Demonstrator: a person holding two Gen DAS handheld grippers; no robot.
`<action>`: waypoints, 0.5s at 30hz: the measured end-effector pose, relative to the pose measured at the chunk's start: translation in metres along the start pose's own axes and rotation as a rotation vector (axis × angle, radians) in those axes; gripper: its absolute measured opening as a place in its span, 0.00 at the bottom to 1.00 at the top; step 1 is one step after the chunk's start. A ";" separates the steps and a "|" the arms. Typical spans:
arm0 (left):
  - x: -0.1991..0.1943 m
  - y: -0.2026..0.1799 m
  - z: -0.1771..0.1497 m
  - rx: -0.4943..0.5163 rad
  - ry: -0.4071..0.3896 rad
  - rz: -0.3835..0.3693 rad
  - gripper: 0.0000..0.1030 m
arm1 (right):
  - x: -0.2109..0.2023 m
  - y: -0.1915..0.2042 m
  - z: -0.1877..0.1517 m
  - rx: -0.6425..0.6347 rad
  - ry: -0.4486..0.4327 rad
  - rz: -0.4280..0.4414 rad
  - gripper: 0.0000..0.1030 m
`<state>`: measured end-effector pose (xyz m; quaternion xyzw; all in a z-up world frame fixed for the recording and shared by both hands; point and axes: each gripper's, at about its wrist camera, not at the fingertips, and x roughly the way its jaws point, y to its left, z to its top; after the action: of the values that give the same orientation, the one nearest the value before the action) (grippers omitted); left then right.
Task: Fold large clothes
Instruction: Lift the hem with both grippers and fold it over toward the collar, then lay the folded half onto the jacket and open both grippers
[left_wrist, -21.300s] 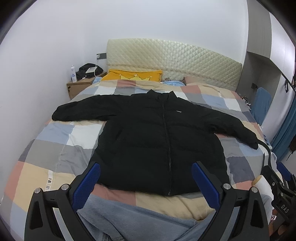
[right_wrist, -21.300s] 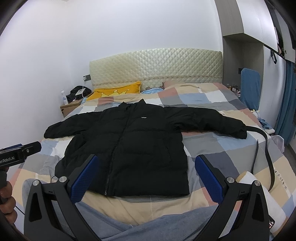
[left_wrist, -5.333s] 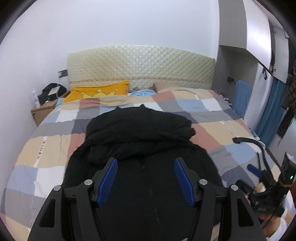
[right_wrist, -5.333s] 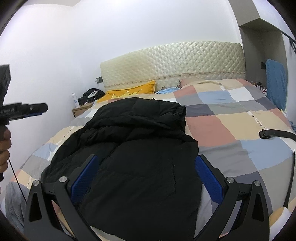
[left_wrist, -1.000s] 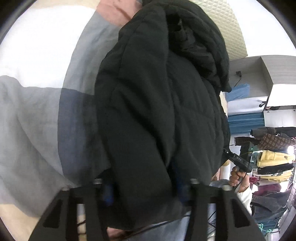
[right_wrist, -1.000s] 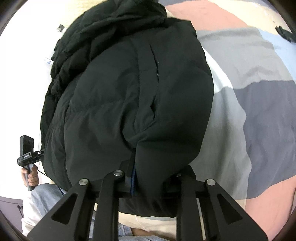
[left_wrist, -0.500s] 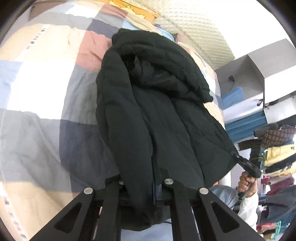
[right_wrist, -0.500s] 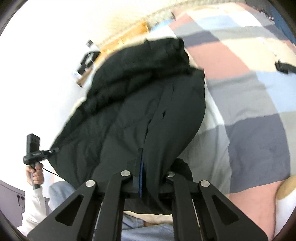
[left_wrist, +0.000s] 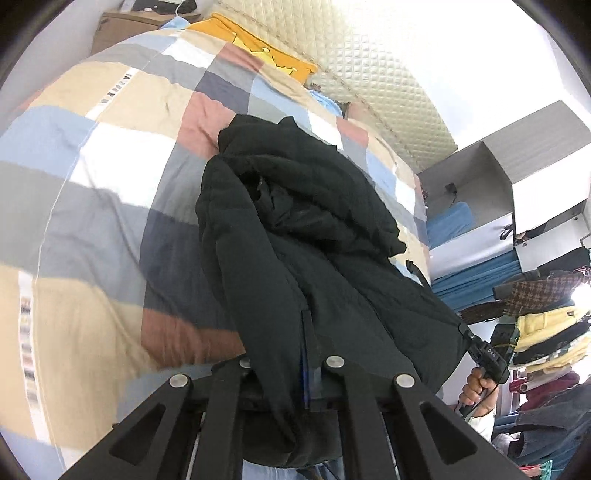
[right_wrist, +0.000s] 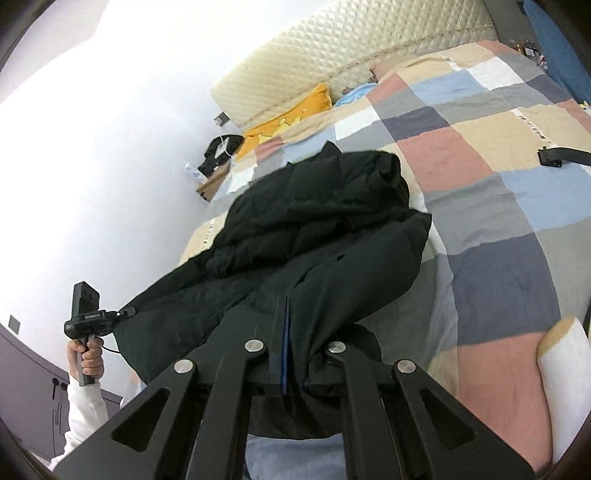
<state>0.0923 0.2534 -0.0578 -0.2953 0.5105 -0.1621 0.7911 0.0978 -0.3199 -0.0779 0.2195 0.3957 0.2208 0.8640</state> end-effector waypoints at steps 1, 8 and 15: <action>-0.008 0.000 -0.007 -0.001 -0.005 -0.006 0.06 | -0.005 0.003 -0.003 -0.001 -0.005 0.003 0.05; -0.047 -0.019 -0.051 0.036 -0.045 -0.029 0.06 | -0.066 0.022 -0.034 -0.012 -0.085 0.061 0.04; -0.073 -0.039 -0.082 0.092 -0.054 0.000 0.06 | -0.109 0.038 -0.042 -0.019 -0.171 0.100 0.03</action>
<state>-0.0109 0.2397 -0.0060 -0.2629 0.4808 -0.1775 0.8174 -0.0071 -0.3412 -0.0181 0.2486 0.3068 0.2477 0.8847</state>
